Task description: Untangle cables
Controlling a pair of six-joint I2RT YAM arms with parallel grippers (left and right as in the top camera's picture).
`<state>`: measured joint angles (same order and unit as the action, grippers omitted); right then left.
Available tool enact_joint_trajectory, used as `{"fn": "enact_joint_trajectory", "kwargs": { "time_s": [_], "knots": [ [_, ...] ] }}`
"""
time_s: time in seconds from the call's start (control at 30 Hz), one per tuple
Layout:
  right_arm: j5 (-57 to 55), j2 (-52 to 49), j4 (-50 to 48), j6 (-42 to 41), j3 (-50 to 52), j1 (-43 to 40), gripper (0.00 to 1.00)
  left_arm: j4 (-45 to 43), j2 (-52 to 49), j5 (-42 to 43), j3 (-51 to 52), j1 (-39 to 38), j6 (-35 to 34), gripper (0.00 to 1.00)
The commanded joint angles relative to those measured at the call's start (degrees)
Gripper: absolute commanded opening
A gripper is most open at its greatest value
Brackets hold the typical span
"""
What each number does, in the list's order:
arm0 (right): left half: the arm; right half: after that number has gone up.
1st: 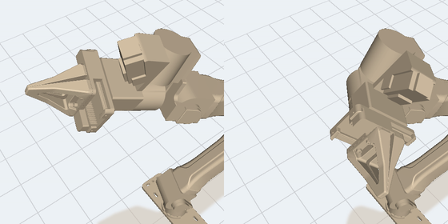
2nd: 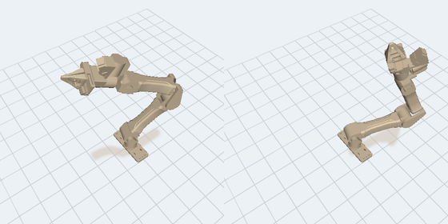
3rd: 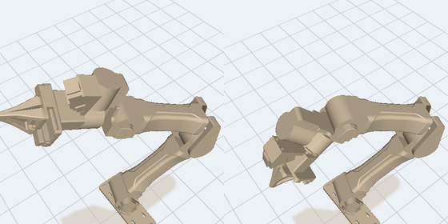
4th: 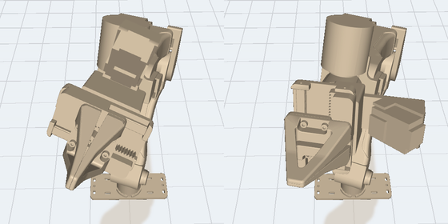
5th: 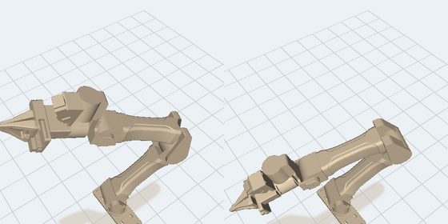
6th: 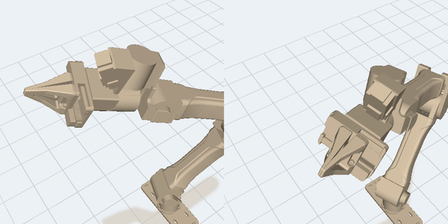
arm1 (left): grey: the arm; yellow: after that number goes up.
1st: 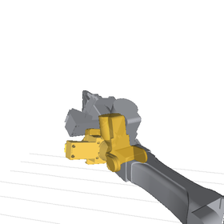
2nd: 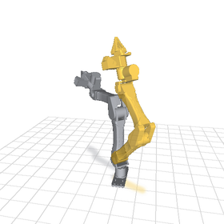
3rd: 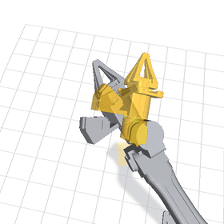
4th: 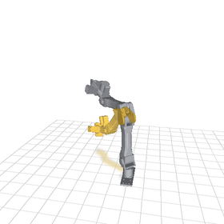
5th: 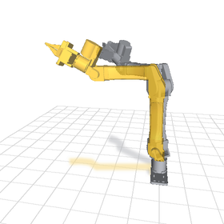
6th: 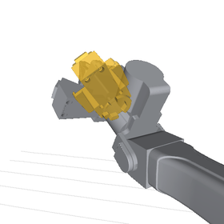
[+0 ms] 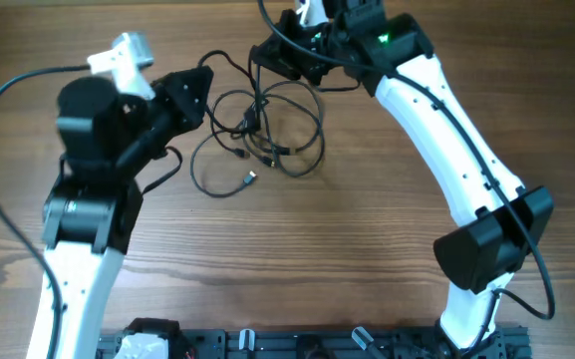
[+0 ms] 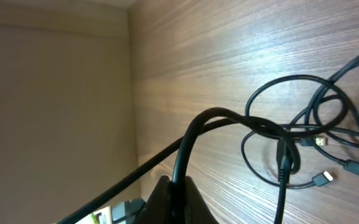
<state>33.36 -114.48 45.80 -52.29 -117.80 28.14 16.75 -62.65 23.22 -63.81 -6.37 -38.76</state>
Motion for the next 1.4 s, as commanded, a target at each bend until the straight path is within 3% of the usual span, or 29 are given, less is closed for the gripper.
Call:
{"fn": "enact_joint_trajectory", "kwargs": {
  "time_s": [0.0, 0.3, 0.4, 0.63, 0.67, 0.7, 0.77, 0.8, 0.83, 1.13, 1.2, 1.3, 1.37],
  "knots": [
    [0.11, -0.44, -0.52, 1.51, -0.59, 2.10, 0.04, -0.70, 0.98, -4.85, -0.17, -0.26, -2.23, 0.04],
    [11.78, -0.44, -0.72, 14.62, -0.59, 4.81, 0.04, -7.21, -3.91, -10.49, -0.17, -0.22, -2.25, 0.04],
    [9.88, -0.44, -0.09, 16.17, -0.59, 5.66, 0.04, -10.84, -3.89, -10.91, -0.20, -0.22, -4.28, 0.04],
    [6.62, -0.46, -5.84, 13.62, -0.59, 6.14, 0.04, -11.96, -3.89, 3.26, -0.17, -0.22, -9.57, 0.04],
    [5.07, -0.46, -5.92, 13.16, -0.59, 6.14, 0.12, -12.20, -3.82, 4.90, -0.17, -0.22, -9.92, 0.04],
    [3.65, -0.46, -5.84, 13.35, -0.59, 6.12, 0.38, -12.31, -3.78, 6.01, -0.17, -0.22, -9.90, 0.04],
    [2.01, -0.46, -4.39, 15.02, -0.59, 5.95, 0.79, -11.93, -3.76, 6.36, -0.17, -0.22, -9.66, 0.04],
    [1.97, -0.46, -2.86, 16.87, -0.59, 5.66, 0.91, -11.58, -3.78, 6.34, -0.17, 0.04, -9.60, 0.04],
    [1.97, -0.46, -1.53, 17.97, -0.59, 5.40, 0.96, -11.30, -3.78, 6.34, -0.17, 0.33, -9.44, 0.04],
    [0.52, -0.46, 8.09, 23.82, -0.59, 2.49, 0.98, -7.06, -3.78, 6.34, -0.17, 4.04, -6.21, 0.04],
    [0.50, -0.46, 8.85, 28.33, -0.59, 2.36, 0.98, -7.08, -3.78, 6.40, -0.17, 4.02, -4.81, 0.04],
    [-4.31, -0.46, 12.24, 41.79, -0.59, 2.38, 0.98, -7.54, -3.78, 10.16, -0.17, 4.04, -1.20, 0.04],
    [-8.15, -0.76, 13.25, 45.18, -0.57, 2.38, 0.98, -8.85, -3.78, 14.10, -0.17, 4.02, 1.29, 0.04]
  ]
}}
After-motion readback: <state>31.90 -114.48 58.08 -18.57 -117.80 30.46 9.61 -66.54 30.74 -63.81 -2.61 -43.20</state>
